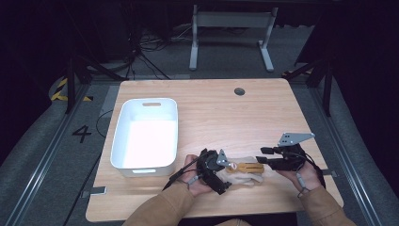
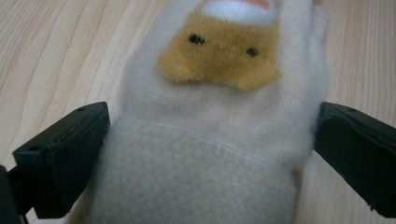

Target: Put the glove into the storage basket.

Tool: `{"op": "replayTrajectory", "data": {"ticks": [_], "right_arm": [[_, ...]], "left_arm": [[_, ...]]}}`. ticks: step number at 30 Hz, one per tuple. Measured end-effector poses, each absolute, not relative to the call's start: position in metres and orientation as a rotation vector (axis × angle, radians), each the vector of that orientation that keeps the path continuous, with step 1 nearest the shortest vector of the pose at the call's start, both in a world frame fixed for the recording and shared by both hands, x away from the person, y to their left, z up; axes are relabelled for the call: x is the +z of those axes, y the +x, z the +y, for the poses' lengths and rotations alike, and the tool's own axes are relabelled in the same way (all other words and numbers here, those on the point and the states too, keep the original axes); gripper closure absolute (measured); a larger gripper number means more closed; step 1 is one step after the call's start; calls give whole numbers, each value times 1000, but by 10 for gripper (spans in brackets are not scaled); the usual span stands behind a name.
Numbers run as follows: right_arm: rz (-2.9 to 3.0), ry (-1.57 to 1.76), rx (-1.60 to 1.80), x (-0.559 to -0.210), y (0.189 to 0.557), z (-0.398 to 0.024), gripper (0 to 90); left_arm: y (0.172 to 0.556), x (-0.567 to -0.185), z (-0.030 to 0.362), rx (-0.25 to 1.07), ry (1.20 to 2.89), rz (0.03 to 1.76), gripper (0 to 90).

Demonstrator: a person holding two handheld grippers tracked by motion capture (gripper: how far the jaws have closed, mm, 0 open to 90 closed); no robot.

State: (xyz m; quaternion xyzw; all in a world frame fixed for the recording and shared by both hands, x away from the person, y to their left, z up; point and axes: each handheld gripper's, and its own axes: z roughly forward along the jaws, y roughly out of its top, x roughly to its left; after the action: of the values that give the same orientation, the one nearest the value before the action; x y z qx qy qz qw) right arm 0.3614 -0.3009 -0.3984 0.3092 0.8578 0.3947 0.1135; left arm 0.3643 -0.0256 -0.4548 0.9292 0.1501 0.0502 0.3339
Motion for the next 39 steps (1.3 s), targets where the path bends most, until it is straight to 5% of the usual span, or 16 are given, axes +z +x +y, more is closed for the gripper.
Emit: {"op": "replayTrajectory", "data": {"ticks": [28, 39], "right_arm": [[2517, 917, 1175, -400, 362, -301, 544], [2505, 910, 1185, -399, 361, -302, 535]], "left_arm": [[367, -457, -37, 115, 2531, 414, 123], [364, -450, -35, 128, 2526, 430, 516]]}}
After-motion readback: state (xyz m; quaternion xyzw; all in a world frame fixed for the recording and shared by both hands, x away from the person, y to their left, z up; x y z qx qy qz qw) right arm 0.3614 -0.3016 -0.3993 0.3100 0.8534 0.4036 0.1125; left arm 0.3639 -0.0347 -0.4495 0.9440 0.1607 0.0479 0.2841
